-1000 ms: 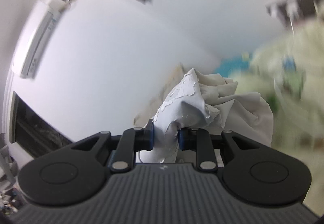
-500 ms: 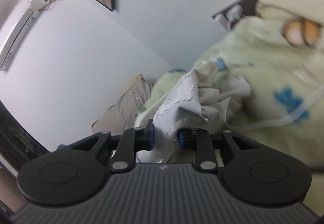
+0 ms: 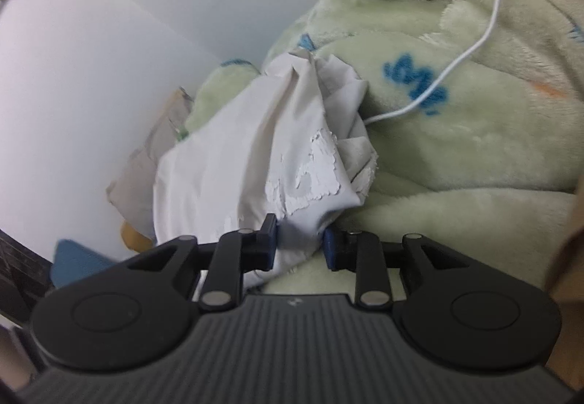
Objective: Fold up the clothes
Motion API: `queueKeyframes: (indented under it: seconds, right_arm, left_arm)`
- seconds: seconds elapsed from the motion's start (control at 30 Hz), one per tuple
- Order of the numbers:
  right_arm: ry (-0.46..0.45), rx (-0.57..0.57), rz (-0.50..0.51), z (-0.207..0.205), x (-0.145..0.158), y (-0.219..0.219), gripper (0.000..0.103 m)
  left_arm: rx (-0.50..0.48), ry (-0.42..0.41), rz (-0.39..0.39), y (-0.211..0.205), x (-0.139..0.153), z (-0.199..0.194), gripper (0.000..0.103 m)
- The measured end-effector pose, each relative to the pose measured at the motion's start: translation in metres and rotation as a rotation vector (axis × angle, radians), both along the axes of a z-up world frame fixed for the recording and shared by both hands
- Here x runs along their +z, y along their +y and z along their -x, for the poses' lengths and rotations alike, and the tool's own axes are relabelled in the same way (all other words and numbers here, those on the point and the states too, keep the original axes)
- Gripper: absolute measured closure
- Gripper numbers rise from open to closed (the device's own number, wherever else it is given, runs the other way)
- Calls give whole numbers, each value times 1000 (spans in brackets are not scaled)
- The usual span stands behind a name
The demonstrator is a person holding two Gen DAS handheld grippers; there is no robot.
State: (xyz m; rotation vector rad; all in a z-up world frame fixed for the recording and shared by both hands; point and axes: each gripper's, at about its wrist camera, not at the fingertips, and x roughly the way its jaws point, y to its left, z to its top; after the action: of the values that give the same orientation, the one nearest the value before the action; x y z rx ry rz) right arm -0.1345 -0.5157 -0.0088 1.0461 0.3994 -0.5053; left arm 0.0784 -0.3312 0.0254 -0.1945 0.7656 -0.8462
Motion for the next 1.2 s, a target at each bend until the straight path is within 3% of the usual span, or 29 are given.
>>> queueKeyframes:
  seconds: [0.13,0.3,0.4,0.53,0.67,0.7,0.77,0.8,0.83,0.97,1.2]
  right_arm:
    - [20,-5,42,28,21,18,74]
    - [-25,17,211,60,74,51,74]
    - [-64,38,340,78,111,78,74]
    - [-103,56,506,103,145,116,74]
    - [-123,56,636,125,156,146,72]
    - [-128,56,668,130,159,154,64]
    - [-141,62,731,138,158,169,34]
    - [-152,67,762,141,157,177,9]
    - [-163,73,792,144,155,185,0]
    - [-128,75,880,144,144,214,0]
    - [-89,42,933,133,125,235,0]
  left_arm:
    - [-2,-101,-24,15,40,30,19]
    - [-2,-242,-68,41,93,83,15]
    - [-2,-315,-62,64,123,122,0]
    - [7,-446,-57,95,151,175,0]
    - [43,-555,-60,125,160,214,0]
    - [52,-570,-54,133,160,222,0]
    - [68,-586,-37,148,158,234,0]
    - [79,-591,-31,154,156,238,0]
    - [89,-595,-25,160,154,242,0]
    - [95,-589,-4,173,140,248,0]
    - [137,-603,-39,182,111,244,0]
